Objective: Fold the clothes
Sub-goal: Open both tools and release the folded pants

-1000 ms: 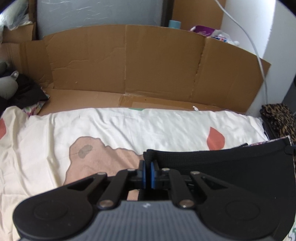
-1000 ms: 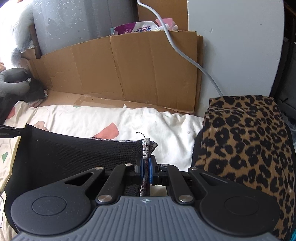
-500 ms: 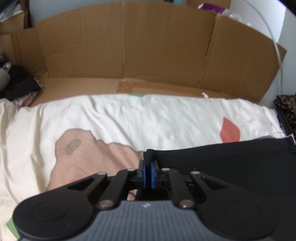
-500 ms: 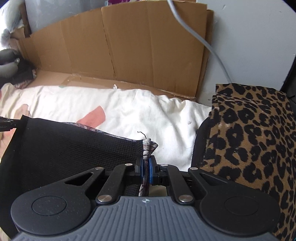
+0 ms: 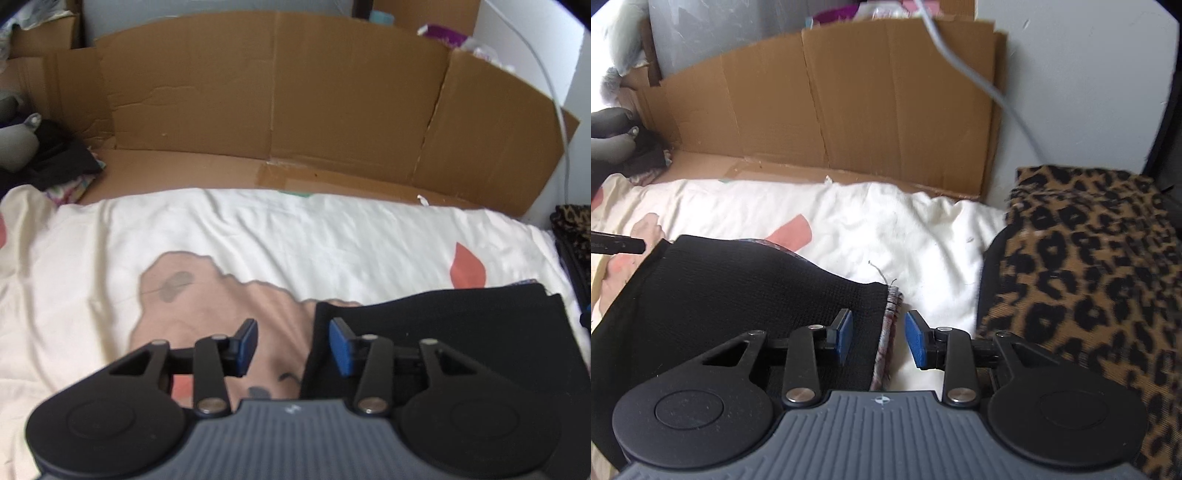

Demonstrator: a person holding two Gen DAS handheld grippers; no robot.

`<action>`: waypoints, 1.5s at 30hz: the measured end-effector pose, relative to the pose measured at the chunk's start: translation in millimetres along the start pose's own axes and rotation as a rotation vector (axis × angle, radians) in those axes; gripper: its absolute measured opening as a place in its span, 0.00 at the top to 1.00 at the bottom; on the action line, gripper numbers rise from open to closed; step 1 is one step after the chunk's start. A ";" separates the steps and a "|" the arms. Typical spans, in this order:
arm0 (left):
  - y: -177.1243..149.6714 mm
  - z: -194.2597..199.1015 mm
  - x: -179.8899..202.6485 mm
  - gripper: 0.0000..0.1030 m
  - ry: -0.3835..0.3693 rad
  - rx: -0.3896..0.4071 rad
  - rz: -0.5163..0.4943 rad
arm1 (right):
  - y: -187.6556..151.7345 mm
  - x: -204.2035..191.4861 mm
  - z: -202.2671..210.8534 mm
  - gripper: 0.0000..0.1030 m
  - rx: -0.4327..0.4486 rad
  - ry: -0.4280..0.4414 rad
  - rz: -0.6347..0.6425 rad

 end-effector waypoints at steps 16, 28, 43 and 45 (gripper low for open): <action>-71.2 88.0 -48.5 0.48 -0.007 0.028 -0.028 | -49.5 -13.5 86.4 0.63 0.046 0.063 -0.034; -120.7 104.1 -52.1 0.51 -0.034 -0.014 0.032 | -111.7 -15.8 118.0 0.63 0.019 0.037 -0.092; -155.7 83.5 -44.7 0.56 -0.063 -0.095 0.047 | -146.9 -41.5 95.1 0.61 -0.112 0.060 -0.083; -156.4 80.1 -44.1 0.57 -0.065 -0.101 0.043 | -147.8 -41.5 90.4 0.56 -0.124 0.058 -0.083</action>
Point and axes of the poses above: each gripper's, at about its wrist camera, not at the fingertips, and z roughly against the way its jaws point, x to its right, y to its top, the point moved 1 cm from there along -z, roughly the way its jaws point, and after that the axes turned 9 degrees about y, right-handed, at the moved point
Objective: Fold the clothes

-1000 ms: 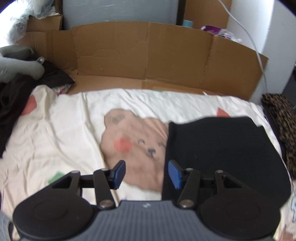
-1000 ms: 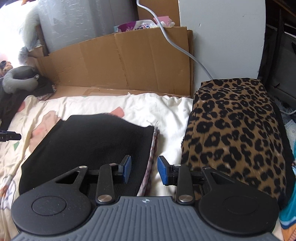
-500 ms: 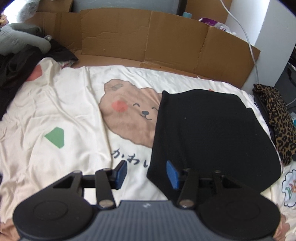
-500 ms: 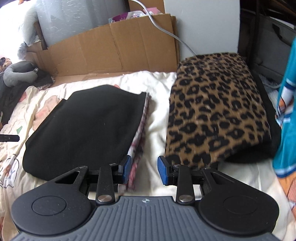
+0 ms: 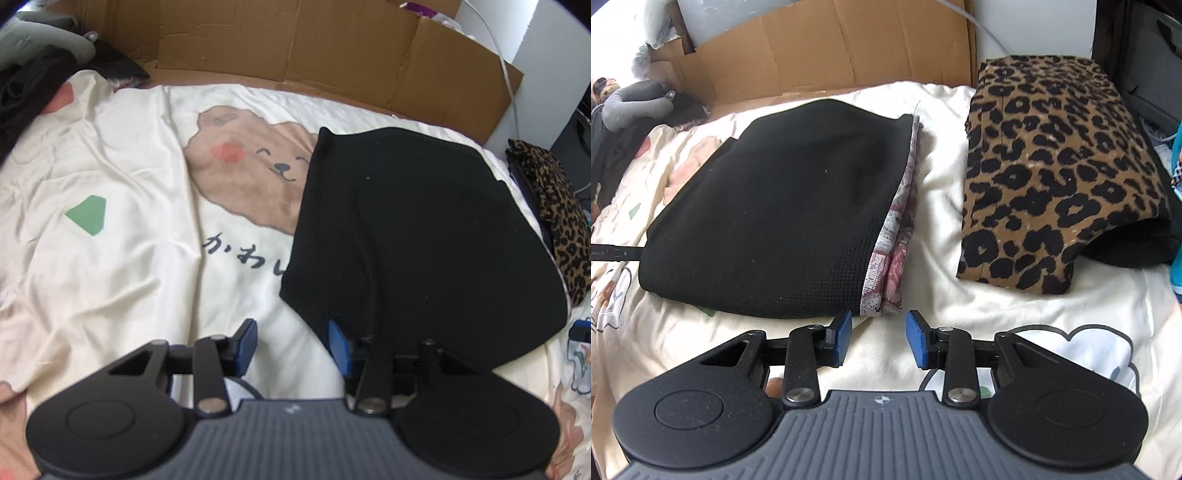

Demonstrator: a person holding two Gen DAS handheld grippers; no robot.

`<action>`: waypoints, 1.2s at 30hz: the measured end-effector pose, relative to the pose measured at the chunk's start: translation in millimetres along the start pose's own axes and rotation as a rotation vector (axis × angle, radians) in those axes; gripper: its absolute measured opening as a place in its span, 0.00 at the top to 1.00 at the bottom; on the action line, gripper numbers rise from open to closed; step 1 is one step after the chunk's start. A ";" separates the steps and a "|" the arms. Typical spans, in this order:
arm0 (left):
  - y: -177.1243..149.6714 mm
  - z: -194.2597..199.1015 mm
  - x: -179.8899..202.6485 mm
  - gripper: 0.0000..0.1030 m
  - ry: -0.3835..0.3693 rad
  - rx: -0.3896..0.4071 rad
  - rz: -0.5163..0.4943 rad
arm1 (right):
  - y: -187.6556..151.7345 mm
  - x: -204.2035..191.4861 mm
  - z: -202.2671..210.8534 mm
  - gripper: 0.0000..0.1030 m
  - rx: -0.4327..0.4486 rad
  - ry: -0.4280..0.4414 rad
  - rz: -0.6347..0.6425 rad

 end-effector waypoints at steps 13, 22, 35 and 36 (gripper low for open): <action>-4.6 -8.2 2.0 0.97 -0.131 -0.061 0.071 | 2.3 1.3 -17.3 0.50 -0.025 0.016 0.026; 4.0 11.6 -13.4 0.97 -0.085 0.057 0.135 | 6.6 -3.0 -16.2 0.92 -0.002 0.034 0.044; 1.5 9.3 -35.2 0.96 0.036 0.014 0.167 | 4.0 28.5 3.1 0.93 0.027 -0.065 -0.075; 1.0 10.2 -38.8 0.94 0.020 0.005 0.187 | 3.4 29.2 4.1 0.93 0.025 -0.040 -0.081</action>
Point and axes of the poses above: each gripper's, at about its wrist camera, not at the fingertips, and z roughly against the way its jaws point, x to its right, y to its top, the point moved 1 cm from there along -z, roughly the way its jaws point, and after that the axes turned 9 degrees about y, right-handed, at the moved point
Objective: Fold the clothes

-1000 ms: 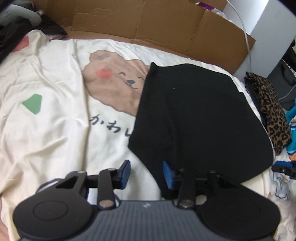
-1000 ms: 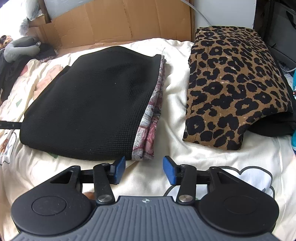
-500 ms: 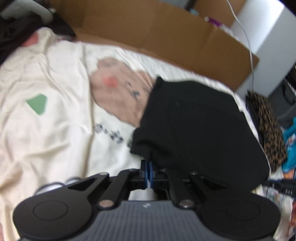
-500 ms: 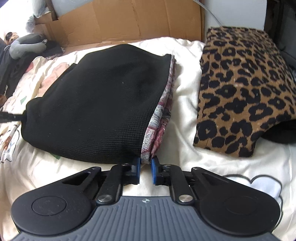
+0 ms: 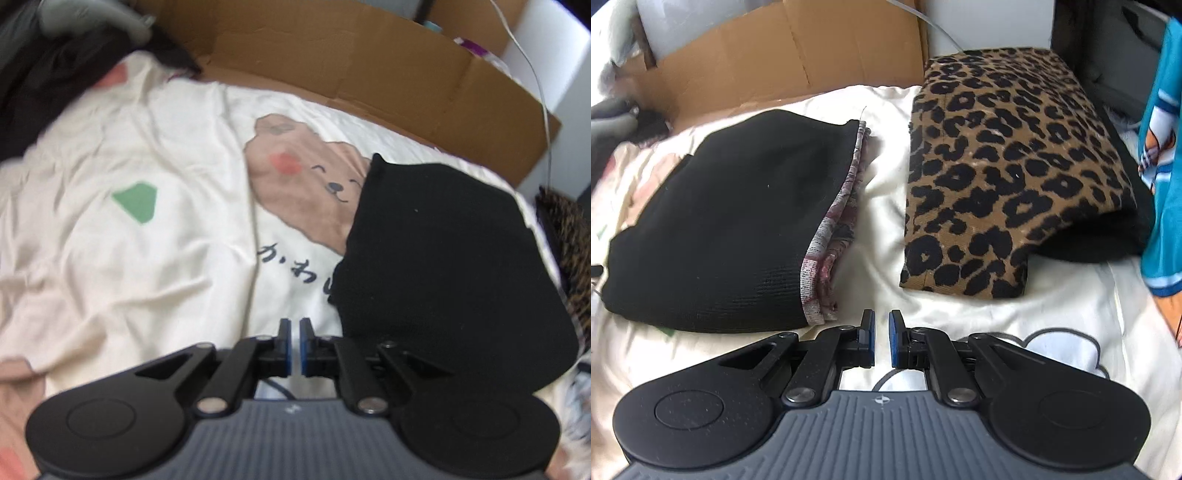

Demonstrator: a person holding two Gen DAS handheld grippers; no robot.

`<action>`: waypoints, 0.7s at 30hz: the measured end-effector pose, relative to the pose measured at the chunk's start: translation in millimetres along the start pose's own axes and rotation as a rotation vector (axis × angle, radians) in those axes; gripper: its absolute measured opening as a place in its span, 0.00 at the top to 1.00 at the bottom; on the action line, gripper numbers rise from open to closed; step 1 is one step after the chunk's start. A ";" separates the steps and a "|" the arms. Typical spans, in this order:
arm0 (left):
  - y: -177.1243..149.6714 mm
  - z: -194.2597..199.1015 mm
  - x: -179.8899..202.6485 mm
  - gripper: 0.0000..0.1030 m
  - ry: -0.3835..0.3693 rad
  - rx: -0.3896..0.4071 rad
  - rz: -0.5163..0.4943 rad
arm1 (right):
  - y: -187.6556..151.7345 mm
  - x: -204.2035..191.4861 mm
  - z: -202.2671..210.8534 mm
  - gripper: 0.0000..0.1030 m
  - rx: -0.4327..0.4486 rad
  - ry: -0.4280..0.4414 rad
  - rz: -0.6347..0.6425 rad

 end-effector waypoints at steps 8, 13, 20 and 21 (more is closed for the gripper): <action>-3.8 5.2 11.7 0.90 -0.076 -0.020 -0.048 | -7.2 -19.1 -12.5 0.59 -0.031 0.080 0.042; -11.5 0.2 19.0 0.82 -0.140 -0.081 -0.068 | -4.7 -28.0 -21.0 0.58 -0.050 0.065 0.100; -16.4 -3.3 31.2 0.71 -0.195 -0.101 -0.132 | 1.1 -26.3 -20.8 0.95 -0.038 0.085 0.130; -17.6 -4.4 33.5 0.71 -0.192 -0.104 -0.145 | 2.3 -27.1 -20.2 0.95 -0.034 0.084 0.138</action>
Point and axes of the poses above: each gripper's, at about its wrist camera, not at the fingertips, and z roughly against the way its jaws point, x to its right, y to its top, the point moved 1 cm from there along -z, roughly the way its jaws point, and after that the axes turned 9 degrees about y, right-handed, at the moved point
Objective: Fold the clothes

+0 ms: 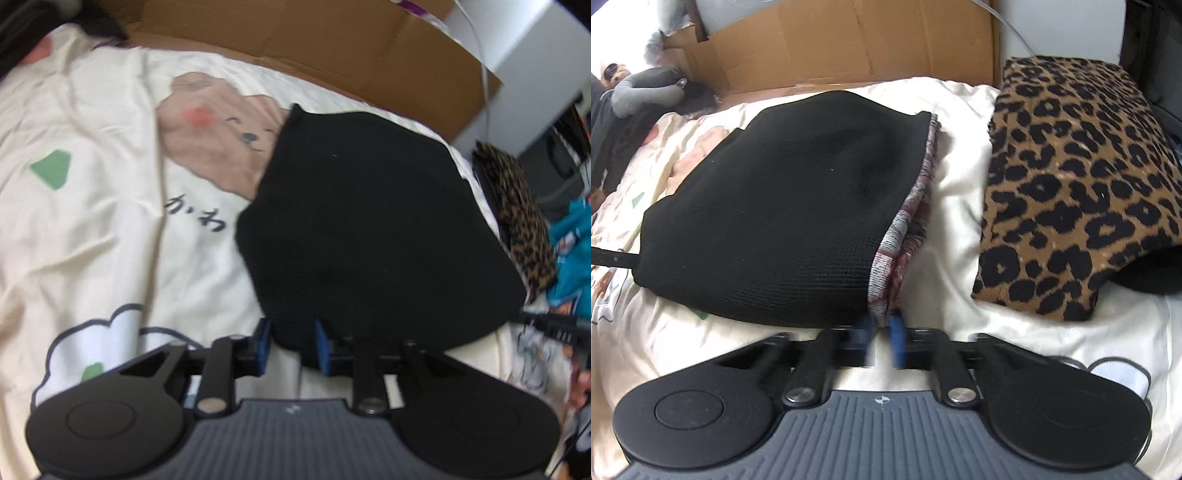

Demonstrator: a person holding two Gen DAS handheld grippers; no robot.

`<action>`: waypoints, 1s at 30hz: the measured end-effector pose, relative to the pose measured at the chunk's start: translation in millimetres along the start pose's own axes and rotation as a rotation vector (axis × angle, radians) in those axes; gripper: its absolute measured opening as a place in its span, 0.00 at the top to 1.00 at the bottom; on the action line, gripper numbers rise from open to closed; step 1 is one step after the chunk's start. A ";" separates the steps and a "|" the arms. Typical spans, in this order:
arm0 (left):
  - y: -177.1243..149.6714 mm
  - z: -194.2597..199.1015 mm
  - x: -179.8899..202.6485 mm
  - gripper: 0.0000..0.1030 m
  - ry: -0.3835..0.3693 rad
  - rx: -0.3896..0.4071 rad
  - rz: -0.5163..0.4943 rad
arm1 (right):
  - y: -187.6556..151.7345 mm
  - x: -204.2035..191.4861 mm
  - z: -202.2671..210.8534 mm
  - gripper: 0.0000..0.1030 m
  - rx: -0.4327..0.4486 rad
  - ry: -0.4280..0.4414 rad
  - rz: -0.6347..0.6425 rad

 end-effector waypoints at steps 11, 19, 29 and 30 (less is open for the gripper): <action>-5.2 1.5 -10.2 0.72 -0.022 -0.040 0.043 | 15.5 -0.2 11.7 0.97 0.060 -0.033 0.006; -4.5 5.9 0.5 0.95 -0.023 0.014 -0.018 | 7.7 5.7 10.2 0.98 0.044 -0.063 -0.034; 1.8 19.8 -14.9 0.93 -0.009 0.050 0.077 | -18.1 29.8 25.4 0.99 0.093 0.061 -0.288; 1.9 20.8 -16.1 0.93 -0.003 0.055 0.086 | -19.5 30.3 25.1 0.98 0.103 0.089 -0.318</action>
Point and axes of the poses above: each gripper's, at about its wrist camera, not at the fingertips, and z roughly against the way its jaws point, x to its right, y to its top, the point moved 1 cm from there along -z, roughly the way its jaws point, and after that the axes turned 9 degrees about y, right-handed, at the moved point
